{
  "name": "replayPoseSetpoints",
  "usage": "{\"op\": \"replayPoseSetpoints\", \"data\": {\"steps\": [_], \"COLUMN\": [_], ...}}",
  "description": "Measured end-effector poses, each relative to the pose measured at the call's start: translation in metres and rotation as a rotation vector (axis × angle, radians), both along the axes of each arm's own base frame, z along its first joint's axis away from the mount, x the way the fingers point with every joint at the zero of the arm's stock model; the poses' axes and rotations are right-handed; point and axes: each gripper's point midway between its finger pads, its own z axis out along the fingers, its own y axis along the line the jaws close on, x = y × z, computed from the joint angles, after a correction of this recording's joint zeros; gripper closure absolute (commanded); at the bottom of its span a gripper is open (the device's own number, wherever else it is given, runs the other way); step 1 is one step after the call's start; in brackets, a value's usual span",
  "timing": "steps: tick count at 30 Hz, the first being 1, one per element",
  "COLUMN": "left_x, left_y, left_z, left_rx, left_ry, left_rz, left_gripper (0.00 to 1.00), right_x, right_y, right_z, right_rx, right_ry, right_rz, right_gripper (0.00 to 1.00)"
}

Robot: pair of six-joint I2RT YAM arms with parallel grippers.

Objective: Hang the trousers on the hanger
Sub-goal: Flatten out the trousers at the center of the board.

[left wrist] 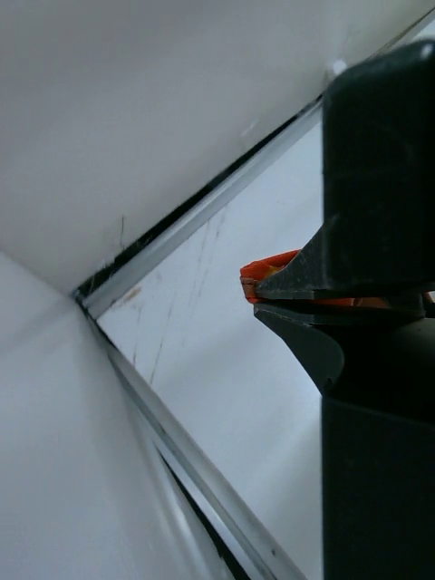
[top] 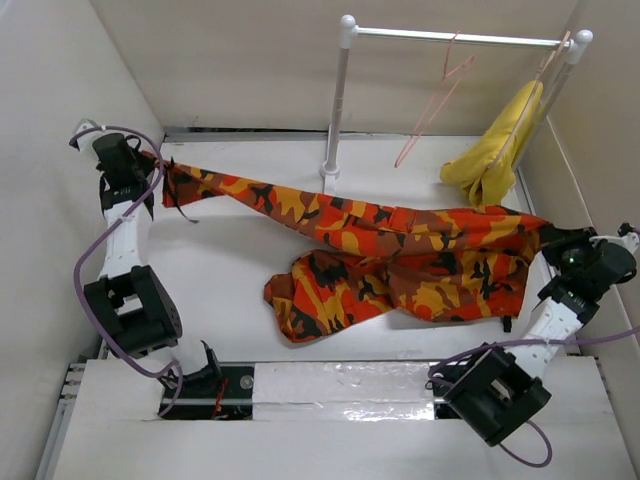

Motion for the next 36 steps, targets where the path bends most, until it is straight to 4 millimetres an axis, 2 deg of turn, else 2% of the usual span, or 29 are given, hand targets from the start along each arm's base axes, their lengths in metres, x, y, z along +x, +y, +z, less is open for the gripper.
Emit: {"op": "replayPoseSetpoints", "data": {"steps": [6,8,10,11,14,16,19,20,22,25,26,29,33,36], "left_x": [0.028,0.032,0.032,0.026,0.013,0.004,-0.011,-0.015,-0.02,-0.021,-0.023,-0.021,0.0,0.021], "left_y": [-0.029,-0.032,-0.028,-0.02,0.002,0.014,0.021,0.019,0.015,0.006,0.001,-0.027,-0.061,-0.057], "left_z": [0.031,0.042,0.046,0.029,-0.026,-0.072,-0.137,-0.15,-0.161,-0.159,-0.158,-0.147,-0.124,-0.108], "left_rx": [-0.01,0.004,0.026,0.021,-0.011,-0.061,-0.153,-0.177,-0.202,-0.191,-0.181,-0.149,-0.137,-0.13], "left_ry": [-0.152,-0.205,-0.247,-0.23,-0.154,-0.079,0.042,0.072,0.108,0.132,0.145,0.17,0.181,0.19], "left_rz": [-0.159,-0.186,-0.189,-0.173,-0.121,-0.091,-0.056,-0.055,-0.057,-0.055,-0.054,-0.085,-0.168,-0.152], "left_gripper": [1.0,1.0,0.98,0.91,0.78,0.77,0.66,0.6,0.59,0.56,0.52,0.42,0.44,0.44], "right_x": [-0.003,-0.004,-0.003,-0.002,0.003,0.004,0.003,0.003,0.003,0.008,0.01,0.019,0.025,0.025], "right_y": [0.003,0.003,0.002,0.001,-0.005,-0.006,-0.006,-0.006,-0.002,0.009,0.014,0.032,0.05,0.051], "right_z": [0.016,0.017,0.009,0.001,-0.029,-0.043,-0.046,-0.043,-0.037,-0.03,-0.029,-0.026,-0.028,-0.028], "right_rx": [-0.011,-0.028,-0.021,-0.005,0.065,0.102,0.101,0.089,0.06,0.019,0.006,-0.026,-0.06,-0.086], "right_ry": [-0.068,-0.091,-0.091,-0.082,-0.031,-0.002,0.004,-0.001,-0.012,-0.023,-0.024,-0.026,-0.014,-0.007], "right_rz": [0.005,0.001,0.001,0.001,-0.002,-0.005,-0.004,-0.006,0.004,0.037,0.05,0.099,0.159,0.163], "right_gripper": [1.0,1.0,1.0,1.0,1.0,1.0,1.0,1.0,1.0,1.0,1.0,1.0,1.0,1.0]}}
